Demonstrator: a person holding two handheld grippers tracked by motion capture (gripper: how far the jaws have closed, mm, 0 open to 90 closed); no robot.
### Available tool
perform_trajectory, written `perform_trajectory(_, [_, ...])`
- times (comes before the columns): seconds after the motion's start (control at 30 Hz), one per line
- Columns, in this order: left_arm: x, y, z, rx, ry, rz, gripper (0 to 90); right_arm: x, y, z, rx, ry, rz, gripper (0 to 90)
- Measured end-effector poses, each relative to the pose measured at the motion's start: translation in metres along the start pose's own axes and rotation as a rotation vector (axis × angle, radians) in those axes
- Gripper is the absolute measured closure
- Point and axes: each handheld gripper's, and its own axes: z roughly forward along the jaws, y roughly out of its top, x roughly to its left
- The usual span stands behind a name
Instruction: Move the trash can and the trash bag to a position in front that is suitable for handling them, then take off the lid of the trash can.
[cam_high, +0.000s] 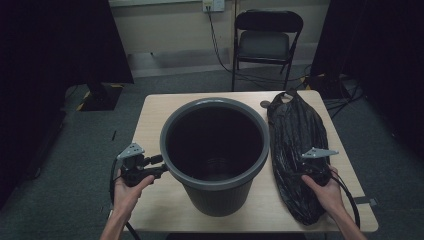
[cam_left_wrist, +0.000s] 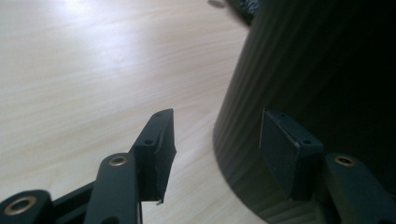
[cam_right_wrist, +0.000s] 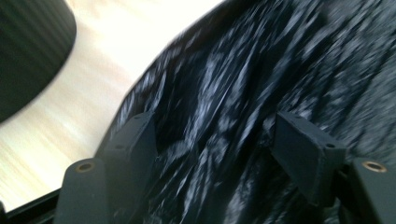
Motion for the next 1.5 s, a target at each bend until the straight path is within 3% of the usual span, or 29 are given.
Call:
perform_trajectory(0.03, [-0.002, 0.003, -0.004, -0.016, 0.007, 0.027, 45.3, 0.002, -0.003, 0.003, 0.013, -0.001, -0.005, 30.9])
perform_trajectory(0.07, [-0.004, 0.009, -0.01, -0.04, -0.021, 0.027, 49.5, 0.003, -0.008, 0.009, 0.019, -0.001, 0.003, 31.0])
perform_trajectory(0.13, [-0.006, 0.017, -0.019, -0.1, -0.051, 0.03, 47.3, 0.004, -0.012, 0.012, 0.032, -0.017, -0.006, 31.0])
perform_trajectory(0.23, [-0.008, 0.025, -0.024, -0.063, -0.031, 0.056, 48.8, 0.006, -0.014, 0.013, 0.021, -0.028, -0.021, 30.8])
perform_trajectory(0.27, [-0.008, 0.031, -0.027, -0.037, -0.036, 0.069, 48.8, 0.007, -0.015, 0.013, 0.015, -0.031, -0.023, 30.9])
perform_trajectory(0.33, [-0.005, 0.044, -0.031, 0.027, -0.074, 0.049, 44.8, 0.01, -0.017, 0.014, 0.004, -0.053, -0.052, 30.3])
perform_trajectory(0.4, [-0.005, 0.048, -0.033, 0.027, -0.083, 0.055, 41.7, 0.01, -0.018, 0.014, -0.001, -0.054, -0.05, 30.2])
perform_trajectory(0.43, [-0.006, 0.054, -0.036, 0.021, -0.057, 0.063, 41.7, 0.01, -0.018, 0.014, -0.005, -0.055, -0.052, 30.3])
perform_trajectory(0.53, [-0.005, 0.063, -0.041, 0.005, -0.074, 0.068, 39.6, 0.01, -0.02, 0.014, -0.017, -0.054, -0.051, 29.9])
perform_trajectory(0.63, [-0.006, 0.074, -0.043, 0.019, -0.046, 0.101, 38.6, 0.009, -0.022, 0.014, -0.028, -0.05, -0.052, 29.8])
perform_trajectory(0.77, [-0.003, 0.085, -0.045, 0.018, -0.035, 0.104, 37.0, 0.009, -0.022, 0.014, -0.033, -0.047, -0.055, 29.4])
perform_trajectory(0.9, [0.002, 0.106, -0.043, 0.025, -0.049, 0.102, 34.3, 0.008, -0.022, 0.014, -0.036, -0.044, -0.056, 29.1])
perform_trajectory(1.1, [0.006, 0.124, -0.043, -0.015, -0.047, 0.097, 33.3, 0.008, -0.023, 0.015, -0.048, -0.043, -0.057, 28.5])
perform_trajectory(1.17, [0.003, 0.133, -0.045, -0.035, -0.059, 0.099, 32.7, 0.008, -0.023, 0.015, -0.048, -0.043, -0.058, 28.5])
perform_trajectory(1.33, [-0.01, 0.159, -0.043, -0.078, -0.073, 0.157, 32.5, 0.008, -0.023, 0.015, -0.048, -0.045, -0.056, 28.5])
perform_trajectory(1.43, [-0.014, 0.166, -0.038, -0.081, -0.103, 0.164, 30.4, 0.008, -0.023, 0.015, -0.048, -0.046, -0.056, 28.5])
perform_trajectory(1.5, [-0.02, 0.176, -0.028, -0.051, -0.114, 0.197, 29.9, 0.008, -0.023, 0.015, -0.048, -0.046, -0.056, 28.5])
